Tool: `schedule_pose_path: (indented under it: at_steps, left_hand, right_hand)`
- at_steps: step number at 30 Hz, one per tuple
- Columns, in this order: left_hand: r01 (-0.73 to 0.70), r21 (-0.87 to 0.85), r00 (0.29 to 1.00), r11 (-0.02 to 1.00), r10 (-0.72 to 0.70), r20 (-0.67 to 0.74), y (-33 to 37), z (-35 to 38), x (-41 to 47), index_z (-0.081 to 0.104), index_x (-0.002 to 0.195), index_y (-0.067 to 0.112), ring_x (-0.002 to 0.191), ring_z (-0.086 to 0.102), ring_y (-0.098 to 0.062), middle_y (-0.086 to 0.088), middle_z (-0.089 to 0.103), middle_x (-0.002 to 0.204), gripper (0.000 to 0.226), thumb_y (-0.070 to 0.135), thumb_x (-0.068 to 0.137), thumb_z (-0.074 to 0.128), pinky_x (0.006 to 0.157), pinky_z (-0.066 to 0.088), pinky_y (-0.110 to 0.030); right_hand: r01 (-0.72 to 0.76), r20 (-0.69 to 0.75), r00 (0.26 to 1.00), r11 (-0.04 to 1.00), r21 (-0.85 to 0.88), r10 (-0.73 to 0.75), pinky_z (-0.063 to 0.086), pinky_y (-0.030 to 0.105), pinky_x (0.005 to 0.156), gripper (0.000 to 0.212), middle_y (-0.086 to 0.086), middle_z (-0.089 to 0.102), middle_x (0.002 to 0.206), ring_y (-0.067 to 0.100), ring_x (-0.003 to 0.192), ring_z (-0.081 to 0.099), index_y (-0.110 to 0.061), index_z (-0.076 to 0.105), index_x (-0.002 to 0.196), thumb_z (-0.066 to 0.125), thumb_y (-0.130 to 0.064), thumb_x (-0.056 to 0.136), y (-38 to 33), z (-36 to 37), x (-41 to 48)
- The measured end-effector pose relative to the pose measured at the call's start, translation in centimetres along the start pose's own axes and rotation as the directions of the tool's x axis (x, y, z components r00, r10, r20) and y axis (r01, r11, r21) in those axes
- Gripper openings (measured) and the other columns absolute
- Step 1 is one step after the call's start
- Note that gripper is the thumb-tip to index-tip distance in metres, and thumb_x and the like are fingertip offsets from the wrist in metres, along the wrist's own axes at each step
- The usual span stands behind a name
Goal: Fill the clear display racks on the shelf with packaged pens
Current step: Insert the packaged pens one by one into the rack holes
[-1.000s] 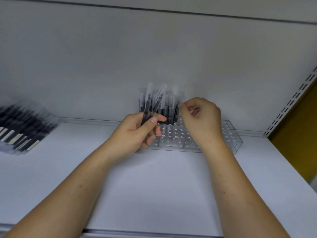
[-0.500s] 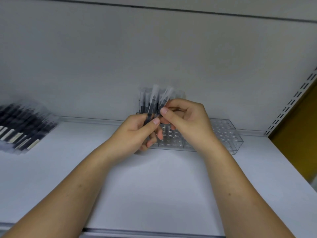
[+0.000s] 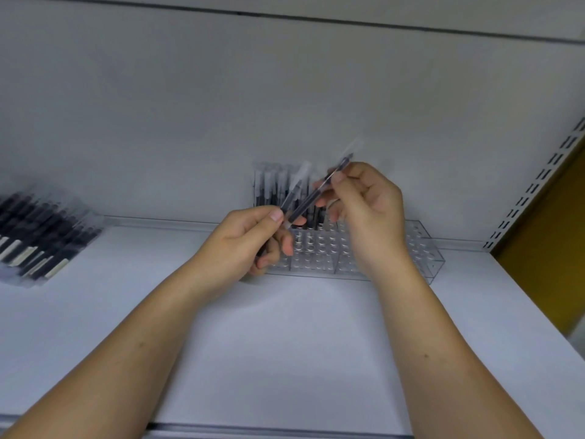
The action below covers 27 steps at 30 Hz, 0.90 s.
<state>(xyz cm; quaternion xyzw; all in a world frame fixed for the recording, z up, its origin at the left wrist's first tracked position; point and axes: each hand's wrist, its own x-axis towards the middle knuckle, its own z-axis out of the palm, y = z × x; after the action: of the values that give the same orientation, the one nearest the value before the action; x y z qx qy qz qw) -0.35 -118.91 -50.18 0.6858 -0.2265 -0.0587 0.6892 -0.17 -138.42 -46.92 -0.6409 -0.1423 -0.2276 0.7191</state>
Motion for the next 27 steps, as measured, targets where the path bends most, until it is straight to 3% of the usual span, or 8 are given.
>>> schedule_pose_path:
  at_steps: [4, 7, 10, 15, 20, 27]
  left_hand:
    - [-0.046, -0.007, 0.999, 0.999, 0.046, -0.022, 0.1, 0.0, 0.0, 0.068, 0.119, 0.009, 0.053, 0.035, -0.016, -0.008, 0.061, 0.077, 0.027, 0.021, 0.108, 0.047, 0.049, 0.026, -0.025]
    - [-0.097, 0.045, 0.992, 0.994, 0.100, -0.077, 0.3, 0.0, 0.0, 0.068, 0.117, 0.008, 0.053, 0.037, -0.016, -0.008, 0.060, 0.074, 0.023, 0.013, 0.110, 0.046, 0.048, 0.029, -0.023]
    - [-0.118, 0.098, 0.979, 0.988, 0.132, -0.153, 0.5, 0.1, 0.0, 0.067, 0.115, 0.007, 0.054, 0.039, -0.015, -0.003, 0.059, 0.071, 0.025, 0.007, 0.110, 0.043, 0.050, 0.034, -0.020]
    - [-0.116, 0.103, 0.966, 0.988, 0.136, -0.218, 0.5, -0.1, 0.2, 0.068, 0.113, 0.009, 0.055, 0.042, -0.014, 0.001, 0.061, 0.071, 0.024, 0.008, 0.110, 0.045, 0.053, 0.036, -0.024]
    - [-0.120, 0.106, 0.960, 0.987, 0.143, -0.242, 0.5, -0.2, 0.3, 0.069, 0.112, 0.011, 0.055, 0.043, -0.015, 0.001, 0.060, 0.071, 0.025, 0.008, 0.111, 0.044, 0.052, 0.036, -0.024]
    - [-0.112, 0.096, 0.960, 0.989, 0.133, -0.248, 0.6, -0.2, 0.3, 0.068, 0.112, 0.011, 0.054, 0.043, -0.015, 0.001, 0.060, 0.071, 0.025, 0.008, 0.111, 0.044, 0.051, 0.034, -0.026]
  right_hand:
    - [0.090, -0.178, 0.981, 0.995, 0.033, -0.082, 0.047, 0.029, 0.058, 0.007, 0.002, 0.073, 0.078, 0.018, 0.064, 0.065, -0.010, 0.063, 0.094, 0.057, -0.008, 0.097, 0.0, -1.0, 0.7]
    - [0.115, -0.224, 0.962, 0.977, -0.178, -0.154, 0.052, 0.029, 0.064, 0.013, 0.005, 0.071, 0.082, 0.019, 0.070, 0.068, -0.016, 0.061, 0.093, 0.058, -0.006, 0.099, 0.7, -1.6, 0.9]
    - [0.103, -0.171, 0.969, 0.919, -0.379, -0.179, 0.057, 0.037, 0.072, 0.010, 0.004, 0.071, 0.088, 0.024, 0.082, 0.070, -0.027, 0.060, 0.094, 0.061, -0.017, 0.098, 1.7, -1.9, 0.9]
    - [0.107, -0.078, 0.983, 0.865, -0.490, -0.165, 0.049, 0.018, 0.071, 0.004, -0.004, 0.067, 0.088, 0.010, 0.079, 0.062, -0.017, 0.062, 0.103, 0.062, -0.015, 0.100, 2.4, -1.8, 0.8]
    - [0.109, -0.019, 0.990, 0.830, -0.547, -0.142, 0.045, 0.013, 0.068, 0.006, -0.012, 0.061, 0.082, -0.001, 0.071, 0.056, -0.018, 0.061, 0.101, 0.063, -0.013, 0.100, 2.6, -1.7, 0.7]
    - [0.060, 0.001, 0.997, 0.754, -0.654, -0.078, 0.044, 0.007, 0.066, 0.004, -0.013, 0.063, 0.077, -0.004, 0.070, 0.058, -0.012, 0.067, 0.093, 0.068, -0.015, 0.095, 3.2, -1.6, 0.6]
